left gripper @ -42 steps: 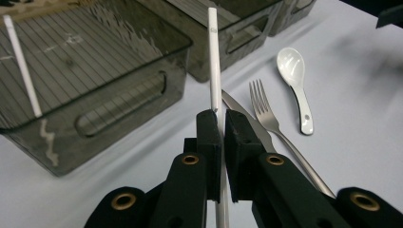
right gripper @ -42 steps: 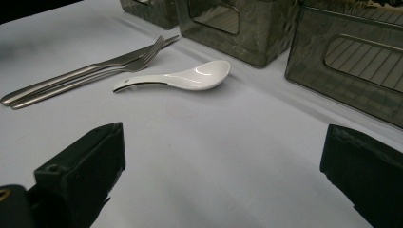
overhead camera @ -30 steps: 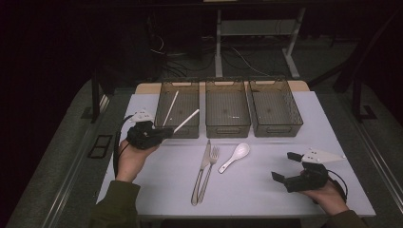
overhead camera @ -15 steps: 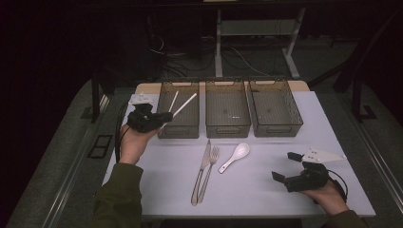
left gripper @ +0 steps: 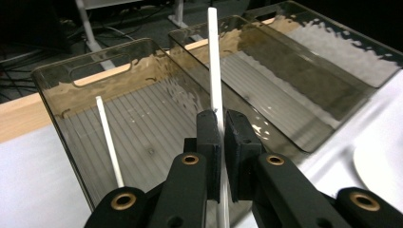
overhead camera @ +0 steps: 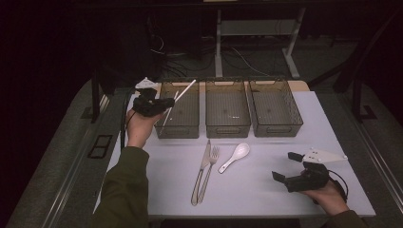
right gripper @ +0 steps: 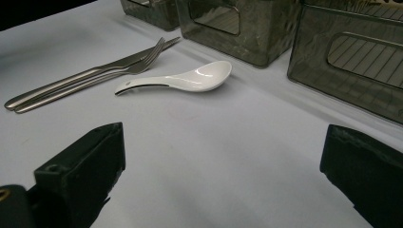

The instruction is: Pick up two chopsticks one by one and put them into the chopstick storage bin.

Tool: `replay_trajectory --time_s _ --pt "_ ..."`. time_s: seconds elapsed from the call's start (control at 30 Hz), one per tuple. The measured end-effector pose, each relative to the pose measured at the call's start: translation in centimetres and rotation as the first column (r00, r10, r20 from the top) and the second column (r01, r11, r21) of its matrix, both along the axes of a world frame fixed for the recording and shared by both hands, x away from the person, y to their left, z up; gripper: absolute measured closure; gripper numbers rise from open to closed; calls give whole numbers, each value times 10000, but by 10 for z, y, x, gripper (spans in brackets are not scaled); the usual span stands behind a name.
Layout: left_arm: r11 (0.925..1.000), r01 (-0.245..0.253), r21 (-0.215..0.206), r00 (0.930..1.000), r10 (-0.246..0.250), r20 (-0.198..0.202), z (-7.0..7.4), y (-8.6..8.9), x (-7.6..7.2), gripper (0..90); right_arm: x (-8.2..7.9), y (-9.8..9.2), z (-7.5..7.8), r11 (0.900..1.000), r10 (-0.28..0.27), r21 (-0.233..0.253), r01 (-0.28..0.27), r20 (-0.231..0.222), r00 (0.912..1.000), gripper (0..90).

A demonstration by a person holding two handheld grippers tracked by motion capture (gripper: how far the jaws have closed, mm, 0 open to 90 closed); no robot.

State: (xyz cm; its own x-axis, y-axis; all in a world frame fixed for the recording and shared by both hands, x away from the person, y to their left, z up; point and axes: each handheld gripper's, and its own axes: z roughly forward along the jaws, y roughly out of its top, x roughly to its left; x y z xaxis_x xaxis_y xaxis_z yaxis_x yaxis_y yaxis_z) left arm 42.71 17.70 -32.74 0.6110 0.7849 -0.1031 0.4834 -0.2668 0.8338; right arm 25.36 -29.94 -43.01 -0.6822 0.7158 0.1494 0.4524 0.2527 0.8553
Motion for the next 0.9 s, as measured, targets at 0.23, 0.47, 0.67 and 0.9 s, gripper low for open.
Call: replay_trajectory --time_s 0.23,0.47,0.67,0.9 --pt "9988 -397 295 9992 399 -76 -10 -9 26 845 0 -1 0 10000 -26 74 26 -21 10000 13" --pt "9970 -684 369 9976 689 -114 -15 -16 43 845 0 -1 0 9999 14 119 -13 -10 10000 13" --pt "9923 -969 774 9942 1002 -401 -24 -21 56 845 -1 -2 1 9998 1 193 -1 -4 10000 13" --pt "9848 -1232 1227 9886 1326 -712 -32 -28 67 845 0 -2 1 9997 18 241 -18 4 10000 13"
